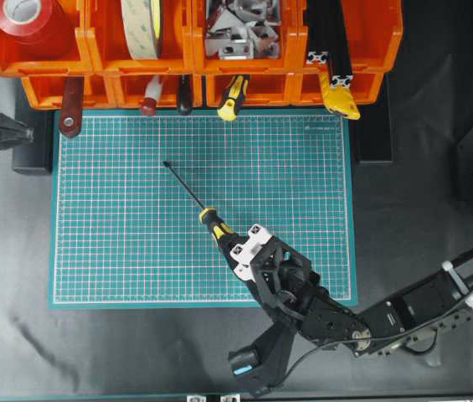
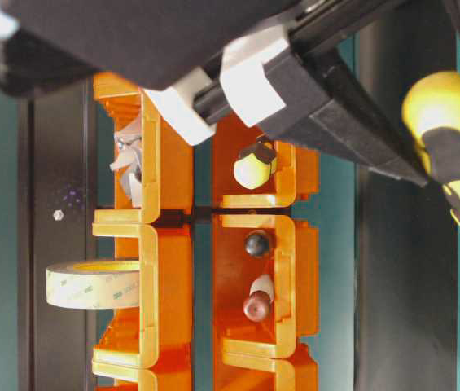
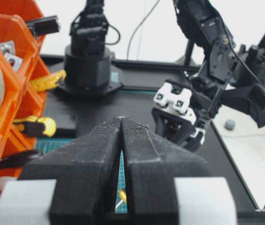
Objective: Pick screwdriver from container rack with right arm.
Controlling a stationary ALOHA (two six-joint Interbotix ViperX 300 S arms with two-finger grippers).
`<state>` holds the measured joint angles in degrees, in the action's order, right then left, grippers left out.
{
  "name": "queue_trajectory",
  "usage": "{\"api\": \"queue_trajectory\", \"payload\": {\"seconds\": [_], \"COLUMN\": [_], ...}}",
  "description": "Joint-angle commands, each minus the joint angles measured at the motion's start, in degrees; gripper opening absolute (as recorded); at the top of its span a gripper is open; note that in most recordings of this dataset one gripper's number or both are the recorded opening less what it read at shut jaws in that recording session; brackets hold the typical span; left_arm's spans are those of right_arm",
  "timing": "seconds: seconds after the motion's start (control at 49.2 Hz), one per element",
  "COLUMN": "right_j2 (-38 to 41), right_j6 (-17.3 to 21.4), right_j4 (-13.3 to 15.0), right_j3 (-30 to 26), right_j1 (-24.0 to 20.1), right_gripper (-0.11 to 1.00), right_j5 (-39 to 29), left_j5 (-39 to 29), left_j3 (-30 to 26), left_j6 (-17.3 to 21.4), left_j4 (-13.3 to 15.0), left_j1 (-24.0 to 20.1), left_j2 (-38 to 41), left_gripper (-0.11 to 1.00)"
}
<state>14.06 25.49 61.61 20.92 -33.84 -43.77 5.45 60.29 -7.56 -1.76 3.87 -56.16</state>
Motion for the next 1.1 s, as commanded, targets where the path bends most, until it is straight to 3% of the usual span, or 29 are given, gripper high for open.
{"api": "queue_trajectory", "payload": {"seconds": [0.0,0.305,0.549,0.753,1.078], "right_j2": [-0.70,0.53,0.97,0.70,-2.99], "right_j6": [0.18,0.09,0.26,1.14,10.46], "right_j4": [-1.32,-4.04,-4.39,-5.80,-6.15], "right_j3": [-0.35,0.97,0.35,-0.97,-3.87], "right_j1": [0.18,0.26,0.00,-0.70,-0.62], "right_gripper": [0.40,0.41,0.72,0.78,0.79], "right_j5": [1.93,6.59,7.47,7.38,2.29], "left_j5": [0.26,0.26,0.26,0.26,-5.19], "left_j3": [-0.88,-0.70,-0.44,0.00,-0.26], "left_j6": [0.00,0.09,0.44,0.53,0.26], "left_j4": [-0.18,-0.18,-0.18,-0.18,-0.18], "left_j1": [0.09,0.09,0.09,0.18,0.09], "left_j2": [0.26,-0.79,-0.97,-1.58,-3.60], "left_gripper": [0.00,0.00,0.00,0.00,0.00]}}
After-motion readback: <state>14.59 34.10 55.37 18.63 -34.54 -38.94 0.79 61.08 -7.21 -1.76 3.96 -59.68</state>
